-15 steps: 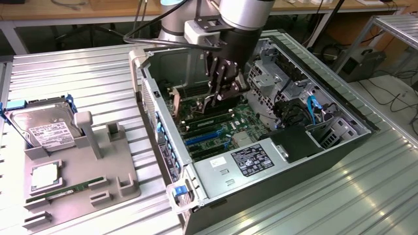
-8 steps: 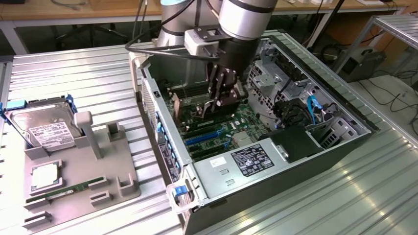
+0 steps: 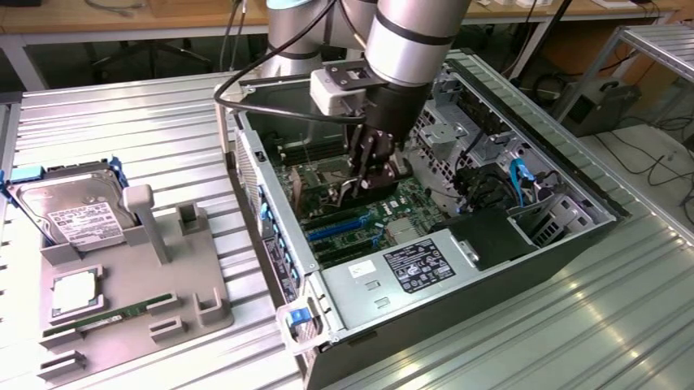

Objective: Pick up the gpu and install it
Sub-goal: 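Insert the gpu into the slot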

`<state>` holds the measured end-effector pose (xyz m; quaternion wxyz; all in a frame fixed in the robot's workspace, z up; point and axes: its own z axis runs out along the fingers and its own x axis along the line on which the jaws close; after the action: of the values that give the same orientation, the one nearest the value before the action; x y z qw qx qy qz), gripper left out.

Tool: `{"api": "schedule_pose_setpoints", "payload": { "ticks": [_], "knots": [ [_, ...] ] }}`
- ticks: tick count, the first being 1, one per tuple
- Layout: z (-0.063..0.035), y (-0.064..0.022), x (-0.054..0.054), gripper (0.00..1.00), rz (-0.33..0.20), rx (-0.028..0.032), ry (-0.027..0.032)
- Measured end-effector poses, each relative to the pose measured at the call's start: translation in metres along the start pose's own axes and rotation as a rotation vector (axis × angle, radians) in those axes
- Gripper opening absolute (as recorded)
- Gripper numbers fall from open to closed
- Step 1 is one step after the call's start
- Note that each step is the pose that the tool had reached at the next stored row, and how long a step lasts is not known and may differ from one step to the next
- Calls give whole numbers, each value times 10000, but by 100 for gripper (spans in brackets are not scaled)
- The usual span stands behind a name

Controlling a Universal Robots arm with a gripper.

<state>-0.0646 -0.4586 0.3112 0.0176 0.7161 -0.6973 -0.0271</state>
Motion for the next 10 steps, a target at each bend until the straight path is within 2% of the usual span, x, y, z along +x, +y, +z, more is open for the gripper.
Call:
{"api": "schedule_pose_setpoints", "payload": {
  "ticks": [4, 10],
  "knots": [
    [83, -6, -13, 26, 231, 4, -15],
    [211, -11, -11, 26, 308, 4, 2]
  ]
}}
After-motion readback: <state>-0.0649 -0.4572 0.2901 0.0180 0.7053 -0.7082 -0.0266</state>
